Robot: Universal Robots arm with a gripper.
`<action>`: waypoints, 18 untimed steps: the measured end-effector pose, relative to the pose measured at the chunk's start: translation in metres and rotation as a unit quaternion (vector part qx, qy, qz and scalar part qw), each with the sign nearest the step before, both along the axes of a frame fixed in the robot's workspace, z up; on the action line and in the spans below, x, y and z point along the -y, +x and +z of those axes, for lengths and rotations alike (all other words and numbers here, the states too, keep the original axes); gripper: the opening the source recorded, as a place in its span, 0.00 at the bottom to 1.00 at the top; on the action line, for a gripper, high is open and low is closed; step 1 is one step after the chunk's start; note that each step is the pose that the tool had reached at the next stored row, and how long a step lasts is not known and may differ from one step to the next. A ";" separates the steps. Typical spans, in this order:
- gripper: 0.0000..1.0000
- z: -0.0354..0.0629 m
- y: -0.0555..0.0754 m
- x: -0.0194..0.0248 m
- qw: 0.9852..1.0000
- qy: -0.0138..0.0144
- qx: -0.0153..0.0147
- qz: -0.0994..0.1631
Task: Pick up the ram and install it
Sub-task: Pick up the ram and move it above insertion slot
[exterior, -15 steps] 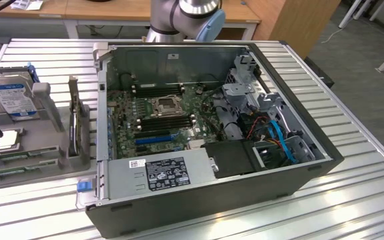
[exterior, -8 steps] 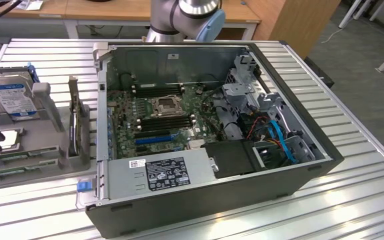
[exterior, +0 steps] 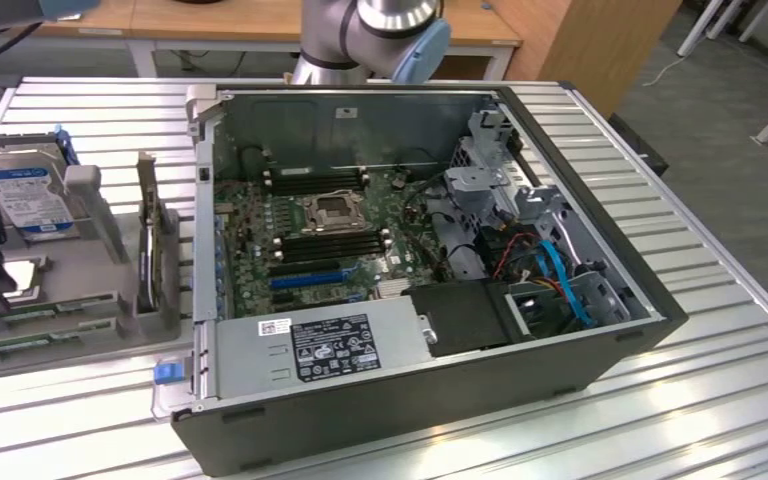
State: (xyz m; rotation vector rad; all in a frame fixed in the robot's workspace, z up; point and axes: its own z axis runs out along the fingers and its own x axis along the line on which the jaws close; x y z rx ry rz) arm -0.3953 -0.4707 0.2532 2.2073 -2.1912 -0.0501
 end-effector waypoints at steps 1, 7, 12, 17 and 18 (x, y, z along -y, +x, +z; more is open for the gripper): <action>0.29 -0.0018 0.000 0.0001 1.000 0.000 0.000 0.000; 0.29 -0.0127 0.000 0.0008 1.000 0.000 0.000 0.000; 0.29 -0.0219 0.000 0.0014 1.000 0.000 0.000 0.000; 0.29 -0.0283 0.000 0.0018 1.000 0.000 0.000 0.000; 0.29 -0.0283 0.000 0.0018 1.000 0.000 0.000 0.000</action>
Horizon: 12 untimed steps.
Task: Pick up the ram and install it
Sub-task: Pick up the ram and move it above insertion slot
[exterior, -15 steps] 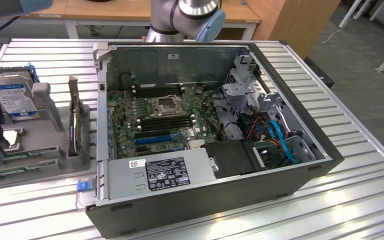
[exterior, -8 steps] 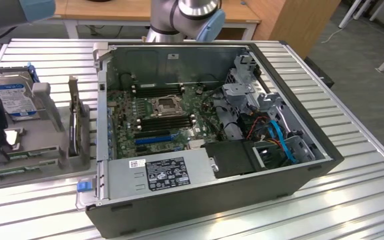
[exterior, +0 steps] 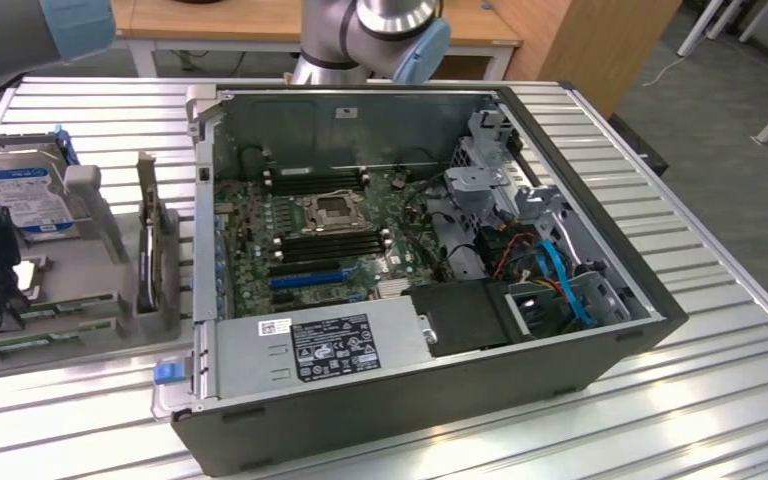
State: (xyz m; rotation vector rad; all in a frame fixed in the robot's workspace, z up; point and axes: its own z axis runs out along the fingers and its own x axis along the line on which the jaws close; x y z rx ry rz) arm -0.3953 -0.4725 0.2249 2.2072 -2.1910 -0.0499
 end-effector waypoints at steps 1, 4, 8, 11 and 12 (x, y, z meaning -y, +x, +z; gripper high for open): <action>0.29 -0.0001 0.000 0.0006 1.000 0.000 0.000 0.000; 0.29 -0.0002 0.000 0.0058 1.000 0.000 0.000 0.000; 0.29 -0.0005 0.000 0.0161 1.000 0.000 0.000 0.000; 0.29 -0.0007 0.000 0.0162 1.000 0.000 0.000 0.000; 0.29 -0.0018 0.000 0.0165 1.000 0.000 0.000 0.000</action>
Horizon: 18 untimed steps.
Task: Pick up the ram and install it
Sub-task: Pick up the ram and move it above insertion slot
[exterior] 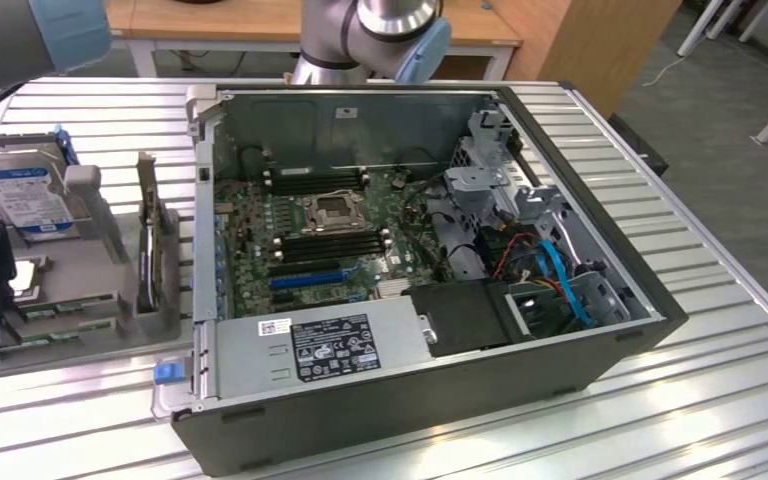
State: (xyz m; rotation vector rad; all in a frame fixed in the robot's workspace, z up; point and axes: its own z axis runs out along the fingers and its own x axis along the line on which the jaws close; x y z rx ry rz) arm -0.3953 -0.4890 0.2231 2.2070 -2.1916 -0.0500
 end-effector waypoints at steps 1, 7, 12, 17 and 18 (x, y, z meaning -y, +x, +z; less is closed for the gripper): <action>0.29 -0.0016 0.000 0.0001 1.000 0.000 0.000 0.000; 0.29 -0.0124 0.000 0.0004 1.000 0.000 0.000 0.000; 0.29 -0.0164 0.000 0.0005 1.000 0.000 0.000 0.000; 0.29 -0.0167 0.000 0.0004 1.000 0.000 0.000 0.000; 0.29 -0.0170 0.000 0.0004 1.000 0.000 0.000 0.000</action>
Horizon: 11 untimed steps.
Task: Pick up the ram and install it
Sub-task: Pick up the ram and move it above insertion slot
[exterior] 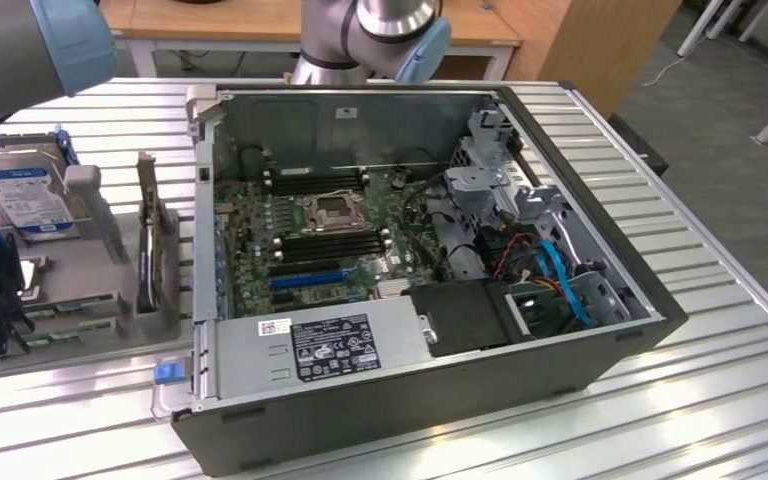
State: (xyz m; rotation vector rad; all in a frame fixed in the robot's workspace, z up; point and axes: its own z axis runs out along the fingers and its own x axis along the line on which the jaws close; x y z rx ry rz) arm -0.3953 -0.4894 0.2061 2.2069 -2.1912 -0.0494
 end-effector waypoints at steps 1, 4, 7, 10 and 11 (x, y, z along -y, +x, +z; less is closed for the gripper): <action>0.29 -0.0001 0.000 0.0000 1.000 0.000 0.000 0.000; 0.29 -0.0002 0.000 -0.0001 1.000 0.000 0.000 0.000; 0.29 -0.0002 0.000 -0.0024 1.000 0.000 0.000 0.000; 0.29 -0.0003 0.000 -0.0061 1.000 0.000 0.000 0.000; 0.29 -0.0004 0.000 -0.0062 1.000 0.000 0.000 0.000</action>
